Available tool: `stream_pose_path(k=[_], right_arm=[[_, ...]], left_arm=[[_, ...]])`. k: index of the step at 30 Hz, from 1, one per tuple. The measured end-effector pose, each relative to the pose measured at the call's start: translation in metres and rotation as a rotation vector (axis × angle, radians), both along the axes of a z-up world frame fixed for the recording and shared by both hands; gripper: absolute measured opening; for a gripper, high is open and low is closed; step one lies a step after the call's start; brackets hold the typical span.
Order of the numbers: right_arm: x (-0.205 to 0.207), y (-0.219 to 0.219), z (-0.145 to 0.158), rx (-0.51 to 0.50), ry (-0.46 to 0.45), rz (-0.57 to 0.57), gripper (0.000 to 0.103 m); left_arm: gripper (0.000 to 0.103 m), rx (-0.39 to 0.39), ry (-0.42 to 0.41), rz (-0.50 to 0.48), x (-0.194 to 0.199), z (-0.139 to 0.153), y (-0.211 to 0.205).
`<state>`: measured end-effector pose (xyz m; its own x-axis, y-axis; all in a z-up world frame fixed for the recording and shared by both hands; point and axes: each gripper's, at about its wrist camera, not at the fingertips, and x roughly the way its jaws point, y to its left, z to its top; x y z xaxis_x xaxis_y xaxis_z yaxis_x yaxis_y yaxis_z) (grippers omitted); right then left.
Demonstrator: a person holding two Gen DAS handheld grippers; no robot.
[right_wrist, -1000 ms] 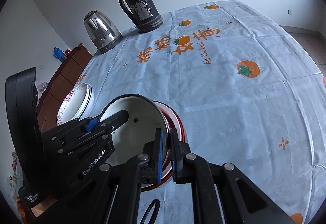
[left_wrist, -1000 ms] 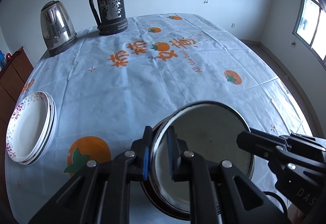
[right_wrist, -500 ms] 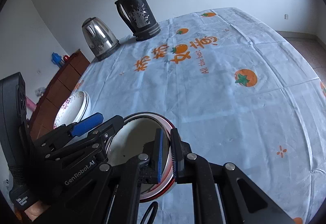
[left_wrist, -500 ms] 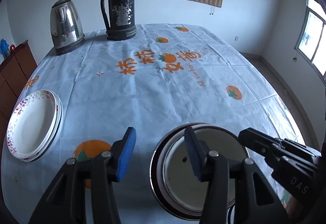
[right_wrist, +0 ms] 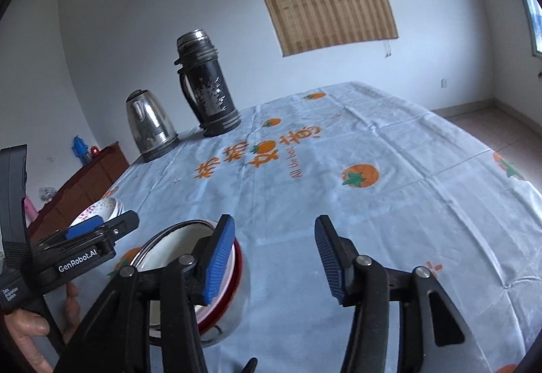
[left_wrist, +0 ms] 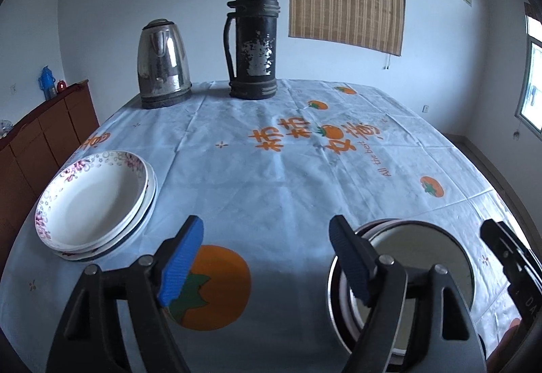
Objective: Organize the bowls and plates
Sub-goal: 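Open both grippers to release the white bowl inside the pot, then move both grippers to the rim of the steel pot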
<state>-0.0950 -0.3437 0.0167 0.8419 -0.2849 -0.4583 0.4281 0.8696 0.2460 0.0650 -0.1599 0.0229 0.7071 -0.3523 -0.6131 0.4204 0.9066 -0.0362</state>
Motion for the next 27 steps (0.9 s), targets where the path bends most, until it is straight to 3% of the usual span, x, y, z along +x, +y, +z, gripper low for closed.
stream_pose_path(k=[4, 10, 14, 16, 22, 27], right_arm=[[-0.015, -0.001, -0.001, -0.026, -0.068, -0.083, 0.066], [-0.032, 0.005, 0.007, -0.085, -0.14, -0.182, 0.071], [-0.033, 0.022, 0.015, -0.194, -0.14, -0.205, 0.075], [-0.032, 0.03, 0.016, -0.232, -0.123, -0.213, 0.081], [-0.031, 0.041, 0.014, -0.251, -0.084, -0.187, 0.085], [-0.032, 0.045, 0.013, -0.268, -0.064, -0.207, 0.085]], left_arm=[[0.078, -0.017, -0.012, 0.037, 0.004, -0.008, 0.009], [0.078, -0.02, -0.035, 0.059, 0.004, -0.011, 0.016], [0.081, -0.021, -0.087, 0.088, -0.002, -0.009, 0.022], [0.089, -0.004, -0.111, 0.101, -0.005, -0.01, 0.022], [0.098, -0.015, -0.133, 0.113, -0.008, -0.011, 0.026], [0.099, 0.041, -0.14, 0.11, -0.011, -0.018, 0.021]])
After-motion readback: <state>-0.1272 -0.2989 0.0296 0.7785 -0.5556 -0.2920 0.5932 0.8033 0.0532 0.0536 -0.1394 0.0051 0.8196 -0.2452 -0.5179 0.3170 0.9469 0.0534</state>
